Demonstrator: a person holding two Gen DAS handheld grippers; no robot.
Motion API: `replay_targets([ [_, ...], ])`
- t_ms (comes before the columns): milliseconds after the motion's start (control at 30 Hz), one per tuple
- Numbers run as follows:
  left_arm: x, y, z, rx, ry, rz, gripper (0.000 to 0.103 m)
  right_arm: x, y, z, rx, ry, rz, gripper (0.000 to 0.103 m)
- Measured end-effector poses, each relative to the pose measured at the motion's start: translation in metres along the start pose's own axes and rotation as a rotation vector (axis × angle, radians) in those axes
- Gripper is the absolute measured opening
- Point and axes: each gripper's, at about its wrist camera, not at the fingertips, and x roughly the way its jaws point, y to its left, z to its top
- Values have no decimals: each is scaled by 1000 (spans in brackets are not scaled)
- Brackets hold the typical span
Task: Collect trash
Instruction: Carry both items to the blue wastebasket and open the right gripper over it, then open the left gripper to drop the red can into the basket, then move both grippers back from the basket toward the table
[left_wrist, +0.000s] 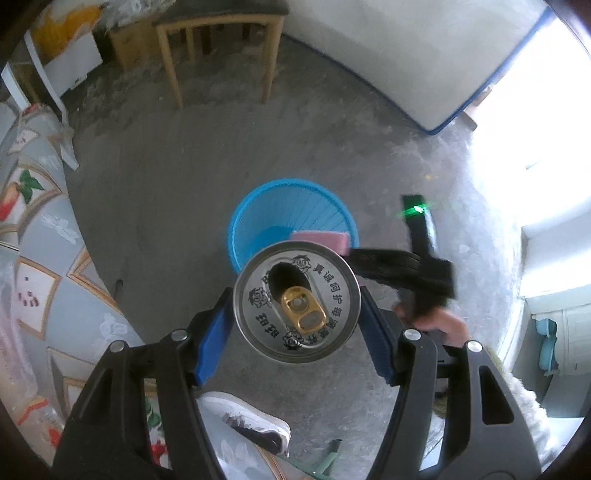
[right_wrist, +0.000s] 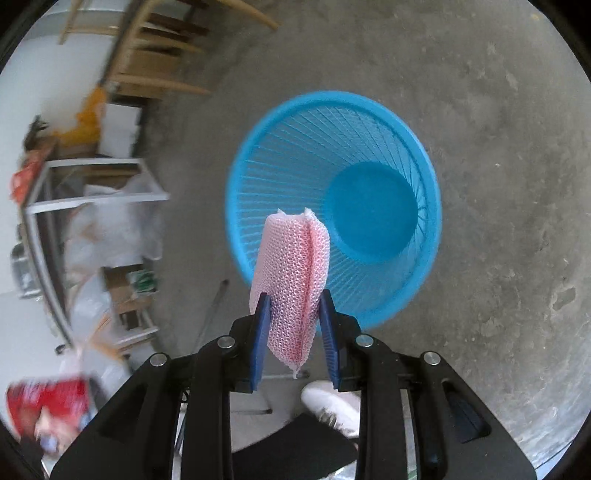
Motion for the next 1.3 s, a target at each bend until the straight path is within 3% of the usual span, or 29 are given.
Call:
replay_targets([
  [133,17,14,11,-27,16,7,62,47,12,24,-30,34,-39,37],
  [200,26,19,17,-47,19,8,62,65,9,31,-53,40,-128,53],
  [267,32,22,19,-64,24,2,62,68,7,33,-79,28,-198,54],
  [367,44,23,25,-78,34,-6,62,48,-1,30,-89,-16,-183,55],
  [500,63,18,33,-85,52,-27,62,-3,-16,11,-109,-97,-105,58],
  [633,83,15,47,-123,60,-50,62,-52,-37,-15,-115,-159,-88,60],
  [733,94,16,60,-198,37,-71,77,-73,-68,-35,-74,-178,-73,60],
  [833,92,15,65,-247,6,-90,77,-79,-91,-54,-32,-179,-67,60],
  [1067,41,1,50,-159,-48,-122,77,-83,-136,-93,18,-169,-93,60],
  [1300,-73,-2,9,-21,-206,-93,77,-113,-122,-119,-46,-233,-64,60],
])
